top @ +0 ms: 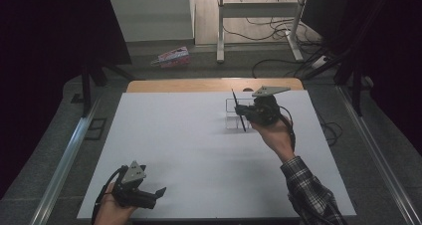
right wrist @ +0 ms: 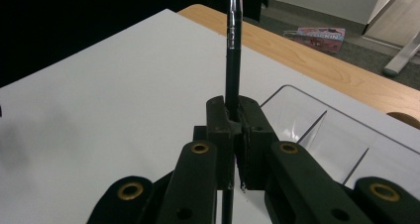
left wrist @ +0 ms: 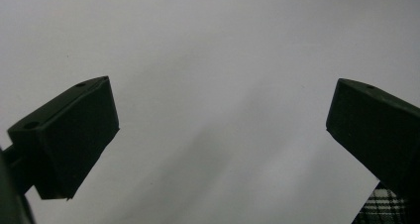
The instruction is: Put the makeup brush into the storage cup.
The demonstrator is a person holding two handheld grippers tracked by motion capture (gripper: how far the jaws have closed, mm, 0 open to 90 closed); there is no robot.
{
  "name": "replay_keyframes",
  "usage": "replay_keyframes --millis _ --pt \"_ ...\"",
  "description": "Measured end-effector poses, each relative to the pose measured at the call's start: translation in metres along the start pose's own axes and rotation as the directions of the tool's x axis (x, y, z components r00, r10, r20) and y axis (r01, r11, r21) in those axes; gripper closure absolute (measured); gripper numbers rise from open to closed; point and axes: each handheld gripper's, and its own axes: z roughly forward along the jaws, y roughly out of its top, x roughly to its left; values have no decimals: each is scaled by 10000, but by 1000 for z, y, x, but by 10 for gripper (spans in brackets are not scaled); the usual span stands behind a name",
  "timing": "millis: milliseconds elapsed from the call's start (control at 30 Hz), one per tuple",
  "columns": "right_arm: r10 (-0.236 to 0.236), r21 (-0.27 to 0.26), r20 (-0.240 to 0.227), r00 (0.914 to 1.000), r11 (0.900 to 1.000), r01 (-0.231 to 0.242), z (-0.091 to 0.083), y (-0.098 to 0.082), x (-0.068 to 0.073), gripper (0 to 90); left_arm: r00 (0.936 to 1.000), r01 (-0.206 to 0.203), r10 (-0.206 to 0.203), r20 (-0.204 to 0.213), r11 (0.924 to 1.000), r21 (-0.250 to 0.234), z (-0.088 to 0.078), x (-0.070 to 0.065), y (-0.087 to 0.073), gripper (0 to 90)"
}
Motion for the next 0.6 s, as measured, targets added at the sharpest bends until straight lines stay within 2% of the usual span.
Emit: replay_keyframes --millis 267,600 --pt "-4 -98 151 9999 10000 6 9 7 -7 854 10000 -46 46 -19 10000 36 1 -1 0 0" --pt "150 -230 280 9995 9996 -143 17 13 -16 853 9997 115 -113 -217 9999 100 1 1 0 0"
